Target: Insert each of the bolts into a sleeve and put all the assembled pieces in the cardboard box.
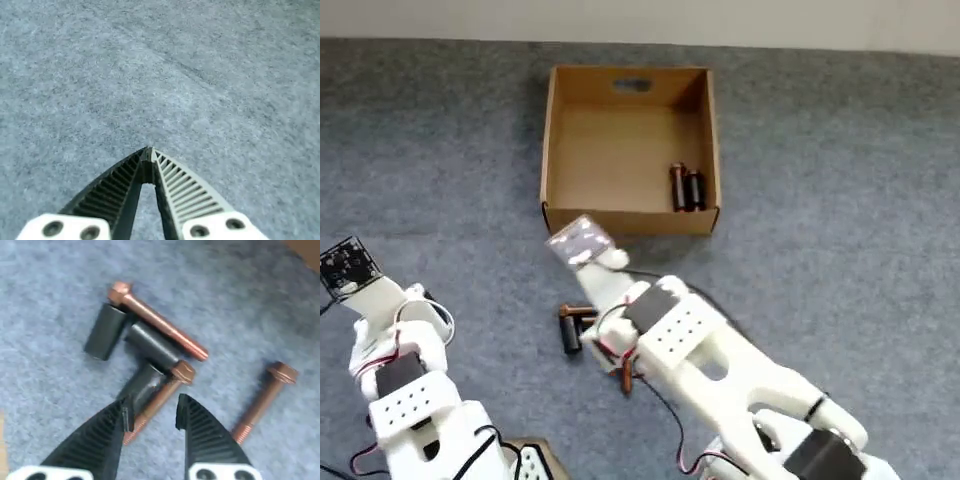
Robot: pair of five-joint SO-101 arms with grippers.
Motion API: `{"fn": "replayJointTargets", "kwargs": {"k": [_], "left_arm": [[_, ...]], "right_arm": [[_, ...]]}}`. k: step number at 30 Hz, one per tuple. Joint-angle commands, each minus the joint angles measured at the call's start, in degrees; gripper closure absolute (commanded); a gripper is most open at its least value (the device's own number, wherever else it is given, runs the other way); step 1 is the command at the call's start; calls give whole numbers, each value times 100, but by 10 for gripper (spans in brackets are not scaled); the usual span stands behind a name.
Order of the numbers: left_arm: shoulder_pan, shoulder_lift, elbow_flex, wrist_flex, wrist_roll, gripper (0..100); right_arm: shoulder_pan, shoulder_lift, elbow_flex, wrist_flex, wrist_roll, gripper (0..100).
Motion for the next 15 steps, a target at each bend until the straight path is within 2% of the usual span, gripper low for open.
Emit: {"fn": "replayJointTargets", "kwargs": {"k": [1,7,15], "left_arm": [[-57,-57,-268,18,62,990],[-57,-57,-268,18,62,990],[-57,-57,-268,18,62,990]], "right_arm": [[-330,215,31,-207,9,858],[-356,980,22,-576,-281,858],[-356,1719,-4,-813,-308,858]]}}
